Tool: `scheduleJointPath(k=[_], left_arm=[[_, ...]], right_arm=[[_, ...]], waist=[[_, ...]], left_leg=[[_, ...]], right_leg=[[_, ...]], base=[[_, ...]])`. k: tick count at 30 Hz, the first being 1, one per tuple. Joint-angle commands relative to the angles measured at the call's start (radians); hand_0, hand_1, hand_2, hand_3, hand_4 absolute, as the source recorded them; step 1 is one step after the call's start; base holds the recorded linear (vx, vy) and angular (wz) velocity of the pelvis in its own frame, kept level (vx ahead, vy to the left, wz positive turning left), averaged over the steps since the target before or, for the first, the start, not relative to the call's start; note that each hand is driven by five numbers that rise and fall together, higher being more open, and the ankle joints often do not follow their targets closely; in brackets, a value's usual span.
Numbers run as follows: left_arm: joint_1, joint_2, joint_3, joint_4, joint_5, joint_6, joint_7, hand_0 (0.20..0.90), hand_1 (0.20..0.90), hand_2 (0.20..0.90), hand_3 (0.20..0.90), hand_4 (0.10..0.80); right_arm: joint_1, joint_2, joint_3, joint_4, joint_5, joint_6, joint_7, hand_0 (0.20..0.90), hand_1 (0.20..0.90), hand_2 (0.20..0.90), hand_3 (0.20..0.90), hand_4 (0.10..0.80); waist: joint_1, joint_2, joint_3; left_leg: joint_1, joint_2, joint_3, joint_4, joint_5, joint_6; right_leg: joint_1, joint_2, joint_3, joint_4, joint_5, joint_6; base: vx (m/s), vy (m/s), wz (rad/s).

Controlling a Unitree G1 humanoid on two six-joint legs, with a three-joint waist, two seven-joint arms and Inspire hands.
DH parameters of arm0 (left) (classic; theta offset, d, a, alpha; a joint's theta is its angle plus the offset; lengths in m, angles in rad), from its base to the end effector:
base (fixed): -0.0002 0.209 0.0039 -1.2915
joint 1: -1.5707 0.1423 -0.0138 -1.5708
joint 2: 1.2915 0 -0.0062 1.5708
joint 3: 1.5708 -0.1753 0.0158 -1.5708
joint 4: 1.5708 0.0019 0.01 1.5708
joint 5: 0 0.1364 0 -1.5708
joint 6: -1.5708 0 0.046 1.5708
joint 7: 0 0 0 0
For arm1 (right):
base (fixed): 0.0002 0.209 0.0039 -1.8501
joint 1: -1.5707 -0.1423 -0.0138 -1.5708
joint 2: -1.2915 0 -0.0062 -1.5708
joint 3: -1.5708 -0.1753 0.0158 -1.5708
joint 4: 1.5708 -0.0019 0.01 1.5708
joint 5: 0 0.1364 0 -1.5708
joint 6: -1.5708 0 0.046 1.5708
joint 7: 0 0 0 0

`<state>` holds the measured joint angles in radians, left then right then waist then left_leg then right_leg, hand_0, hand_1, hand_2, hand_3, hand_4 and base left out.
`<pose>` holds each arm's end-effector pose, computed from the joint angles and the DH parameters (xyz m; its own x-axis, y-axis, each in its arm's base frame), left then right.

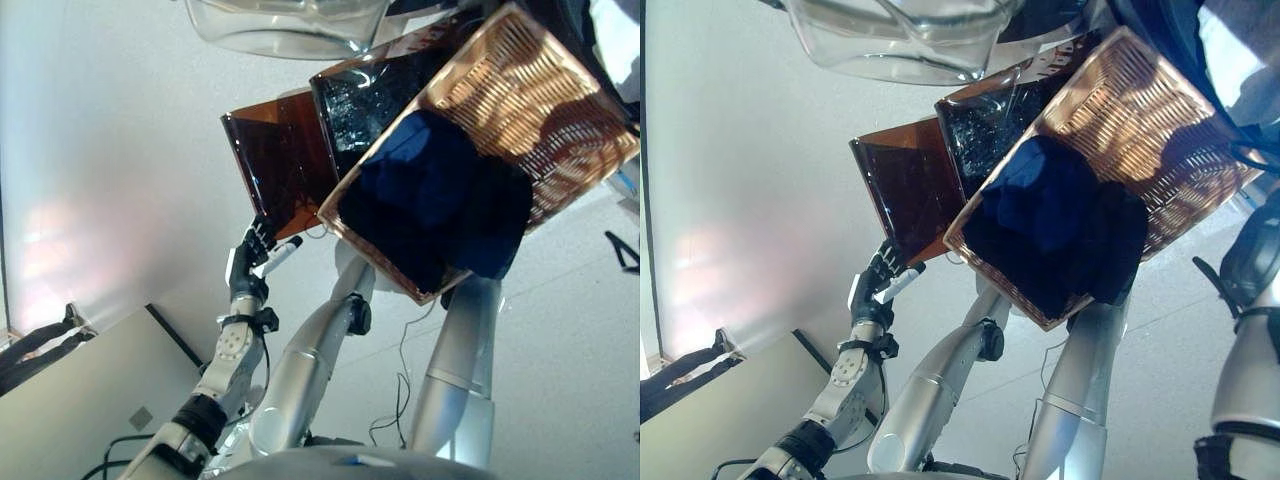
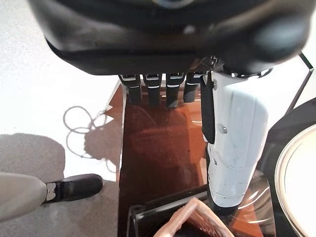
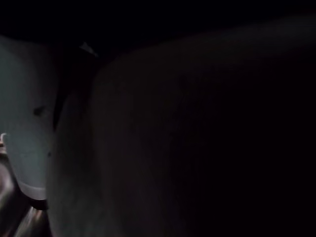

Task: Pick up the clothes and place them into the washing machine

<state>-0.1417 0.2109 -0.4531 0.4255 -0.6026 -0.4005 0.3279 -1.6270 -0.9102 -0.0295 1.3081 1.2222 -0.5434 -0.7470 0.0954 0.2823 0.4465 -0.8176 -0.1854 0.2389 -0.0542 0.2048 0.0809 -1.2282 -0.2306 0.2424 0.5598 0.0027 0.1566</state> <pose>0.2057 0.1239 0.0079 0.9928 0.0695 -0.0981 -0.0950 0.9535 -0.2861 0.2741 -0.3372 0.3829 0.2743 -0.9592 -0.0690 0.1681 -0.0229 0.9855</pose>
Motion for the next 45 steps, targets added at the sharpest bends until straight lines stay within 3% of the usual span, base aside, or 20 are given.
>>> scheduleJointPath(k=[1,7,14,15,16,34,45], left_arm=[[0.060,0.049,0.028,-0.058,-0.010,-0.060,0.026,0.900,0.900,0.900,0.900,0.800],[0.074,0.061,0.043,-0.067,-0.007,-0.064,0.026,0.900,0.900,0.900,0.900,0.800],[0.080,0.060,0.055,-0.069,-0.011,-0.068,0.030,0.900,0.900,0.900,0.900,0.800],[0.080,0.060,0.056,-0.069,-0.011,-0.069,0.031,0.900,0.900,0.900,0.900,0.800],[0.083,0.060,0.056,-0.071,-0.011,-0.070,0.030,0.900,0.900,0.900,0.900,0.800],[0.077,0.078,0.069,-0.083,-0.027,-0.080,0.011,0.900,0.900,0.900,0.900,0.800],[0.065,0.076,0.091,-0.071,-0.041,-0.096,0.009,0.900,0.900,0.900,0.900,0.800]], right_arm=[[-0.173,-0.257,0.272,-0.109,-0.096,-0.130,0.016,0.200,0.200,0.200,0.200,0.300],[-0.194,-0.282,0.318,-0.082,-0.088,-0.121,0.040,0.200,0.200,0.200,0.200,0.300],[-0.151,-0.269,0.295,-0.070,-0.111,-0.117,0.031,0.200,0.200,0.200,0.200,0.300],[-0.148,-0.265,0.294,-0.069,-0.115,-0.114,0.029,0.376,0.376,0.376,0.376,0.425],[-0.143,-0.260,0.288,-0.070,-0.114,-0.102,0.034,0.900,0.900,0.900,0.900,0.800],[-0.041,-0.179,0.274,-0.046,-0.196,-0.004,0.048,0.900,0.900,0.900,0.900,0.800],[0.098,-0.036,0.228,-0.119,-0.300,0.036,0.059,0.900,0.900,0.900,0.900,0.800]], waist=[[-0.037,0.092,0.047],[-0.040,0.080,0.038],[-0.041,0.079,0.052],[-0.040,0.079,0.053],[-0.040,0.080,0.054],[-0.038,0.066,0.068],[-0.035,0.053,0.073]], left_leg=[[-0.018,0.136,-0.002,0.104,-0.068,-0.136],[-0.023,0.135,0.000,0.113,-0.074,-0.137],[-0.027,0.137,0.000,0.105,-0.068,-0.136],[-0.028,0.137,0.001,0.104,-0.067,-0.135],[-0.027,0.138,0.001,0.103,-0.067,-0.135],[-0.033,0.136,0.003,0.124,-0.071,-0.132],[-0.047,0.140,0.024,0.136,-0.077,-0.129]], right_leg=[[0.065,0.066,-0.052,-0.017,-0.051,-0.078],[0.061,0.070,-0.058,-0.017,-0.053,-0.082],[0.057,0.075,-0.060,-0.013,-0.052,-0.085],[0.057,0.077,-0.061,-0.013,-0.052,-0.085],[0.058,0.078,-0.062,-0.015,-0.051,-0.085],[0.104,0.077,-0.081,-0.087,-0.002,-0.083],[0.136,0.074,-0.088,-0.174,0.054,-0.075]], base=[[0.014,-0.003,0.03],[0.004,-0.003,0.03],[0.000,0.000,0.00],[0.000,0.000,0.00],[0.000,0.000,0.00],[-0.018,0.014,0.00],[-0.043,0.053,-0.09]])
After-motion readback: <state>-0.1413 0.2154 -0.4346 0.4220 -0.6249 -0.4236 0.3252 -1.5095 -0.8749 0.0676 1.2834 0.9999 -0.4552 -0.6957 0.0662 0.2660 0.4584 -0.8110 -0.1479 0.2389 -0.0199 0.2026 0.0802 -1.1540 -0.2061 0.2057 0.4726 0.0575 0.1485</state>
